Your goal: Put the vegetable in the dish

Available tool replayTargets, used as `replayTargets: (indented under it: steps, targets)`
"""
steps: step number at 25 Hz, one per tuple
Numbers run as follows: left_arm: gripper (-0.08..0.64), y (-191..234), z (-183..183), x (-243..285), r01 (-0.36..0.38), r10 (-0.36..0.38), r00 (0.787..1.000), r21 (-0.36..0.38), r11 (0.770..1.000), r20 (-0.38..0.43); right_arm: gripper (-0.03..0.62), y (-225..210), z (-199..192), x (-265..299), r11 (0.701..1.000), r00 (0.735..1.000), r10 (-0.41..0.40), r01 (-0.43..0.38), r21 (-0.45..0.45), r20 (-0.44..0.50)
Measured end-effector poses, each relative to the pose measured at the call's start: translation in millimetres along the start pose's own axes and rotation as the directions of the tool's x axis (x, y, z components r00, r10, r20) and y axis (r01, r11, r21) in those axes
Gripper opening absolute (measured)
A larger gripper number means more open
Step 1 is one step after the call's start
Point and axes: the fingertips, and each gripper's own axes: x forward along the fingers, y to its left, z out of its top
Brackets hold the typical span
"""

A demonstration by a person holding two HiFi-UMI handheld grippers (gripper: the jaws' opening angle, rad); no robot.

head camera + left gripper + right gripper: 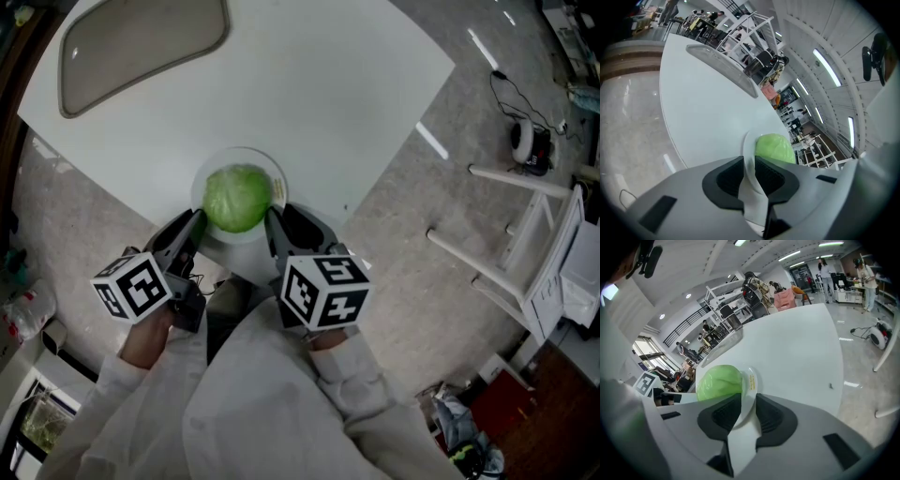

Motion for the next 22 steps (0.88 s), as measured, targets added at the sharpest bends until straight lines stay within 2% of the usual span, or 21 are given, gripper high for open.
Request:
replayTargets:
  steps: [5,19,22]
  targets:
    - [0.046,3.0,0.1,-1.3,-0.001,0.002,1.000,-0.030,1.000,0.006,0.083,-2.0,-0.8,-1.8,1.000,1.000,-0.016,0.016,0.002,-0.004]
    - [0.048,3.8,1.1,-0.8,-0.041,0.041,0.999,-0.015,0.999,0.031,0.083,-1.8,-0.8,-0.6,0.996,0.999,-0.037,0.037,-0.079,0.000]
    - [0.048,2.6,0.9,-0.5,-0.045,0.045,0.999,0.021,0.999,0.021,0.083,-1.7,-0.2,-0.5,0.996,1.000,-0.031,0.031,-0.081,-0.003]
